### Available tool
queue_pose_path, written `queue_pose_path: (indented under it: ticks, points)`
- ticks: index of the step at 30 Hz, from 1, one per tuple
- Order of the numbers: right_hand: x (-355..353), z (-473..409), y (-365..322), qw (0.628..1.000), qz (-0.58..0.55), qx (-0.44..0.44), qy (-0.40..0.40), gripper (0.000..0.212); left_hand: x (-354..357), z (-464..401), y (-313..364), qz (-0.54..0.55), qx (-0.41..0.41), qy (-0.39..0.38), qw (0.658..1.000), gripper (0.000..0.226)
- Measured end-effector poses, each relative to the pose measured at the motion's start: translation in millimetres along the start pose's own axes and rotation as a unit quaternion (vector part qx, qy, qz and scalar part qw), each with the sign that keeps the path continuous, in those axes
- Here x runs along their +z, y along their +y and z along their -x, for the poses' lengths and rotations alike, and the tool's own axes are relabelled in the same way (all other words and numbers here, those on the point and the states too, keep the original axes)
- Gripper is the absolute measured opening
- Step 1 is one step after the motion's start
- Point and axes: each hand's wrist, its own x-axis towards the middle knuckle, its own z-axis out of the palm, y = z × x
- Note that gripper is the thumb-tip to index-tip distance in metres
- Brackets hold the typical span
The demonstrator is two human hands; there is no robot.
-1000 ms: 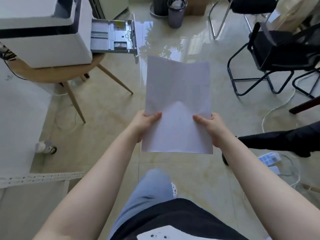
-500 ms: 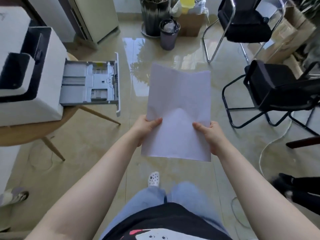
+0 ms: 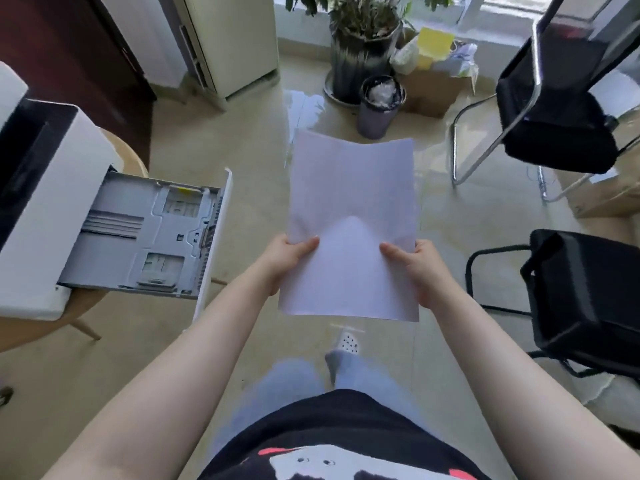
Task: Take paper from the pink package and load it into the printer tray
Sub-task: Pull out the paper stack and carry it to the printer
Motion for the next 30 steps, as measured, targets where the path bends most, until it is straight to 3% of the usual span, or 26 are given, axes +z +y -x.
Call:
queue_pose_path:
  ticks: [9,15,20,23,26,30]
  points:
    - [36,-151,-100,0.99,0.103,0.018,-0.095,0.004,-23,-92,75,0.085,-0.002,0.116,0.99,0.032]
    - [93,-254,-152,0.976,0.188,-0.009,-0.109,0.011,-67,-166,123,0.114,0.026,0.155,0.981,0.008]
    - [152,-318,-191,0.956,0.253,-0.019,-0.15,0.02,-110,-196,158,0.138,0.027,0.212,0.967,0.023]
    - [194,-345,-208,0.94,0.284,-0.035,-0.187,0.026,-138,-203,170,0.188,0.034,0.239,0.952,0.023]
    - [241,-367,-219,0.916,0.318,-0.036,-0.242,0.032,-164,-202,173,0.226,0.039,0.293,0.928,0.041]
    - [302,-388,-216,0.871,0.367,-0.023,-0.327,0.032,-185,-192,163,0.283,0.044,0.377,0.881,0.044]
